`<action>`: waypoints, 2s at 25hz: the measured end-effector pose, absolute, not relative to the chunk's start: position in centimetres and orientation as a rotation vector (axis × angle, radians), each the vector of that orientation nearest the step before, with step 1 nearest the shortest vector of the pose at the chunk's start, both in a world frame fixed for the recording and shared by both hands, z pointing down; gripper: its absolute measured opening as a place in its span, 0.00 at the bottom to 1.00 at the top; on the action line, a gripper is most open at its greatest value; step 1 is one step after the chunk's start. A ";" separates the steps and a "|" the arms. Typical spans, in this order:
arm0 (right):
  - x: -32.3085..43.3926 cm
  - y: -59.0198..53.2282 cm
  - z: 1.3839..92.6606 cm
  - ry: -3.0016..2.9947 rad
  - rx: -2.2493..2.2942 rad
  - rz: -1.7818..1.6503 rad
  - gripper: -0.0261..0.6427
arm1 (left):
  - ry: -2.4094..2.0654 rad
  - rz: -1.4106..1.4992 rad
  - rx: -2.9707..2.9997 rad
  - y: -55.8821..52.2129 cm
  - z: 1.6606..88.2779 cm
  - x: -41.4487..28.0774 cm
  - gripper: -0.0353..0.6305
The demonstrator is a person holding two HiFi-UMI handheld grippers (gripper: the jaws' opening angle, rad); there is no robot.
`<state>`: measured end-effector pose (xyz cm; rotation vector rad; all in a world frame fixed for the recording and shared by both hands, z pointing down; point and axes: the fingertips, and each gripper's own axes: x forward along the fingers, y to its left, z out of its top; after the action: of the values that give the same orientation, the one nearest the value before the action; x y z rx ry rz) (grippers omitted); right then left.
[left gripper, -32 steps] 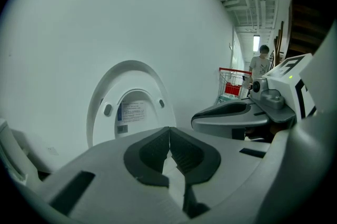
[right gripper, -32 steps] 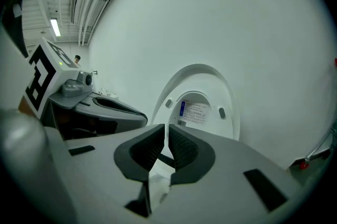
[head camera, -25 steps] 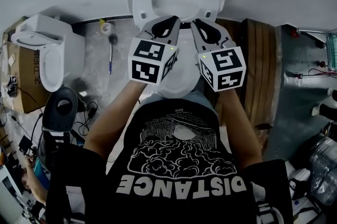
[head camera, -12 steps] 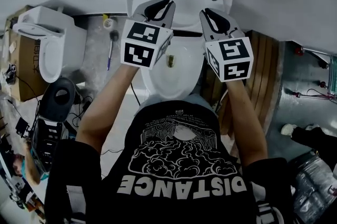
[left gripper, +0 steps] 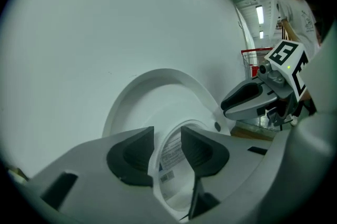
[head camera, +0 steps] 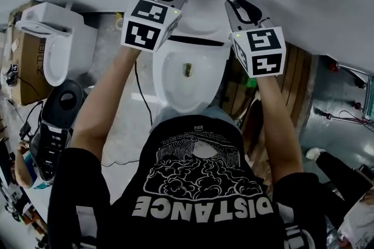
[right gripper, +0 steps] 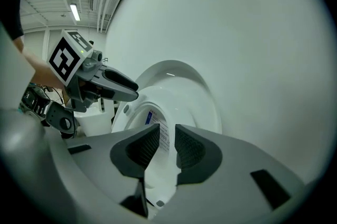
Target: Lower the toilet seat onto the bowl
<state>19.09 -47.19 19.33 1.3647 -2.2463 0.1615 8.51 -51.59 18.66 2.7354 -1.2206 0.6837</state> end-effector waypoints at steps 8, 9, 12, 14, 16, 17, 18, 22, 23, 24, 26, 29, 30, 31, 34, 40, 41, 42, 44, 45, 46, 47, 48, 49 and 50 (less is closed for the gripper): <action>20.1 -50.5 19.6 -2.225 1.287 0.121 0.28 | -1.230 0.875 2.771 -54.9 19.3 9.0 0.33; 20.1 -50.8 19.6 -2.216 1.272 0.113 0.29 | -1.222 0.908 2.780 -55.1 19.4 9.0 0.34; 20.0 -51.2 20.1 -2.192 1.228 0.102 0.33 | -1.208 0.998 2.803 -55.5 19.6 8.9 0.37; 19.9 -51.4 20.4 -2.181 1.203 0.103 0.35 | -1.205 1.028 2.809 -55.7 19.6 8.7 0.38; 19.6 -51.7 20.7 -2.173 1.181 0.115 0.38 | -1.187 1.053 2.809 -55.8 19.8 8.6 0.40; 19.4 -51.8 20.8 -2.170 1.170 0.123 0.38 | -1.173 1.065 2.808 -56.0 19.9 8.6 0.40; 19.3 -52.1 20.9 -2.168 1.163 0.131 0.39 | -1.158 1.074 2.807 -56.1 20.0 8.6 0.40; 19.1 -53.0 21.3 -2.162 1.163 0.173 0.40 | -1.113 1.106 2.803 -56.7 20.2 8.7 0.41; 19.2 -53.1 21.4 -2.159 1.165 0.182 0.40 | -1.103 1.118 2.807 -56.7 20.2 8.8 0.41; 19.3 -53.2 21.5 -2.156 1.165 0.190 0.40 | -1.088 1.131 2.813 -56.6 20.2 8.8 0.41; 19.3 -53.3 21.6 -2.147 1.164 0.201 0.40 | -1.035 1.164 2.823 -56.2 20.4 9.0 0.42; 19.3 -53.3 21.6 -2.134 1.157 0.215 0.40 | -0.929 1.224 2.833 -55.5 21.0 9.4 0.46; 19.3 -53.4 21.6 -2.129 1.153 0.218 0.40 | -0.912 1.236 2.835 -55.4 21.1 9.5 0.47; 19.3 -53.3 21.6 -2.124 1.148 0.220 0.40 | -0.904 1.243 2.835 -55.4 21.2 9.5 0.47; 19.2 -53.0 21.6 -2.108 1.128 0.217 0.40 | -0.879 1.260 2.836 -55.1 21.1 9.5 0.47; 19.0 -51.8 21.3 -2.112 1.087 0.217 0.40 | -0.817 1.315 2.869 -53.8 20.7 9.0 0.47; 19.0 -51.6 21.3 -2.113 1.084 0.219 0.40 | -0.817 1.320 2.874 -53.6 20.7 8.9 0.47; 19.0 -51.4 21.2 -2.114 1.084 0.220 0.40 | -0.817 1.322 2.877 -53.3 20.7 8.8 0.46; 19.0 -50.9 21.1 -2.118 1.091 0.218 0.40 | -0.808 1.318 2.887 -52.7 20.6 8.7 0.46; 18.9 -50.7 20.9 -2.120 1.097 0.213 0.40 | -0.804 1.318 2.895 -52.4 20.5 8.6 0.45; 18.8 -50.4 20.8 -2.121 1.101 0.208 0.40 | -0.801 1.321 2.906 -52.0 20.4 8.5 0.44; 18.7 -50.2 20.6 -2.118 1.101 0.202 0.40 | -0.798 1.326 2.918 -51.6 20.3 8.4 0.43; 18.6 -49.9 20.6 -2.111 1.098 0.193 0.40 | -0.793 1.328 2.928 -51.3 20.2 8.2 0.42; 18.6 -49.6 20.5 -2.102 1.092 0.184 0.40 | -0.787 1.325 2.936 -51.0 20.1 8.2 0.42; 18.5 -49.4 20.5 -2.092 1.088 0.174 0.40 | -0.780 1.318 2.940 -50.7 19.9 8.1 0.41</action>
<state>18.51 -49.37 20.50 1.0881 -2.0921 0.1744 8.06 -50.73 19.93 2.9402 -0.7797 1.3175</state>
